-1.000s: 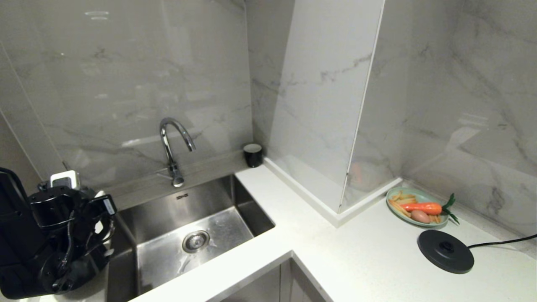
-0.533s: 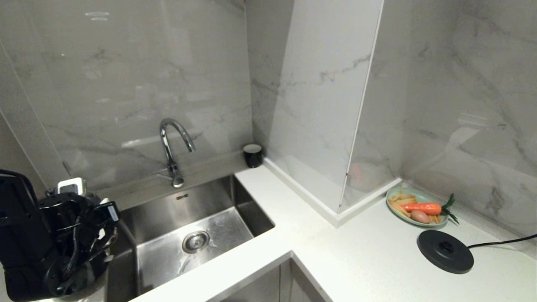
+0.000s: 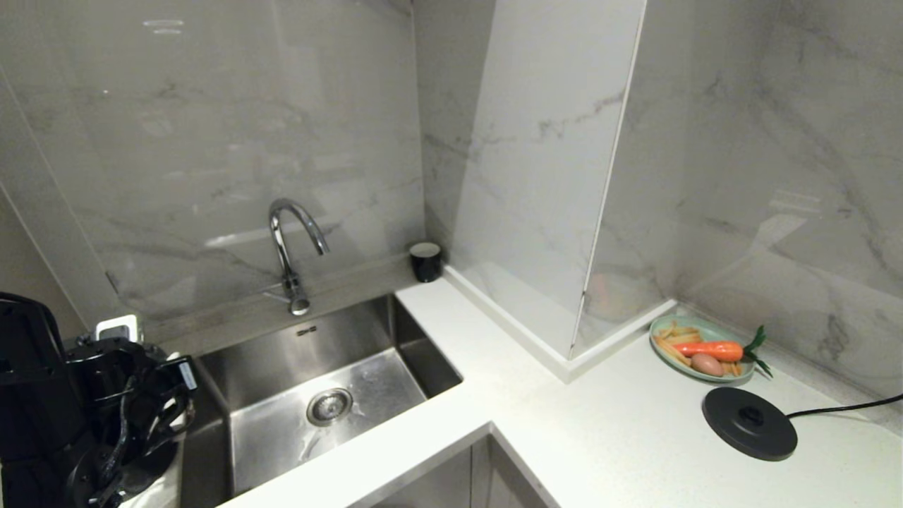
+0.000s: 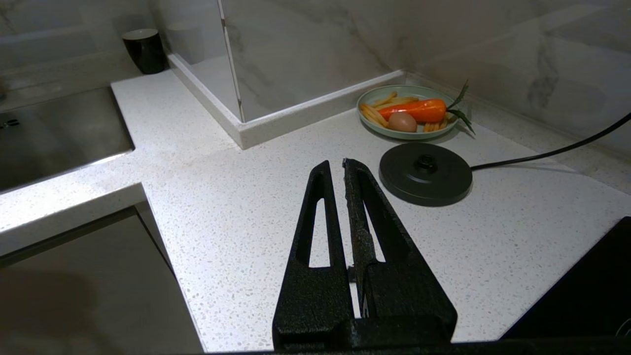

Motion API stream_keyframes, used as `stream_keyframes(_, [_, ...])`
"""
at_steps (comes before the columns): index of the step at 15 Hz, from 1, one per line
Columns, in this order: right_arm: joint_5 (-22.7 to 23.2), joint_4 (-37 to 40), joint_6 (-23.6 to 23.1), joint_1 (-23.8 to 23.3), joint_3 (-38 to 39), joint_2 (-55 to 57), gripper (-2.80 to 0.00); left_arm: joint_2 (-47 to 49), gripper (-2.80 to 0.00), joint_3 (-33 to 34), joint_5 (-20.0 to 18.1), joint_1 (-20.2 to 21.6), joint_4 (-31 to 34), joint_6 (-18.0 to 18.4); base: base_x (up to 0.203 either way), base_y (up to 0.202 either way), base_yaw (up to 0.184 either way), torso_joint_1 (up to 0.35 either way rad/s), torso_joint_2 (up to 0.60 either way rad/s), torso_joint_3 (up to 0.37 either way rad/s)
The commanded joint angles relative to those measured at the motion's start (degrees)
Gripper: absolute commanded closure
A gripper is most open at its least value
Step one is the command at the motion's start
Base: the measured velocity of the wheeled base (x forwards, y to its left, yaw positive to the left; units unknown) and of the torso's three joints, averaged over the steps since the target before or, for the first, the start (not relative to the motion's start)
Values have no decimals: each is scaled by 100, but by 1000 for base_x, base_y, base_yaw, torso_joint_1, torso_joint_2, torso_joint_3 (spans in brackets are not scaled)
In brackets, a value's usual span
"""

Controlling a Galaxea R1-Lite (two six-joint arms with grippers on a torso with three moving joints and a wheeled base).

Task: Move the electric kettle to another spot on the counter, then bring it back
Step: Place it by the sink

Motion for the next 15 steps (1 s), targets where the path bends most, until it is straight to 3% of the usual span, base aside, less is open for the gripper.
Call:
stream_keyframes(1, [-1, 2, -1, 0, 0, 0, 0, -13, 0, 48, 16, -5, -37, -10, 0, 0, 0, 0, 0, 0])
stream_keyframes(10, [0, 2, -1, 0, 0, 0, 0, -21, 0, 43, 12, -13, -37, -10, 0, 0, 0, 0, 0, 0])
stream_keyframes(11, [1, 2, -1, 0, 0, 0, 0, -26, -280, 38, 12, -13, -37, -10, 0, 0, 0, 0, 0, 0])
stream_keyframes(15, [-1, 2, -10, 0, 0, 0, 0, -71, -280, 87, 3, -31, -37, -10, 0, 0, 0, 0, 0, 0])
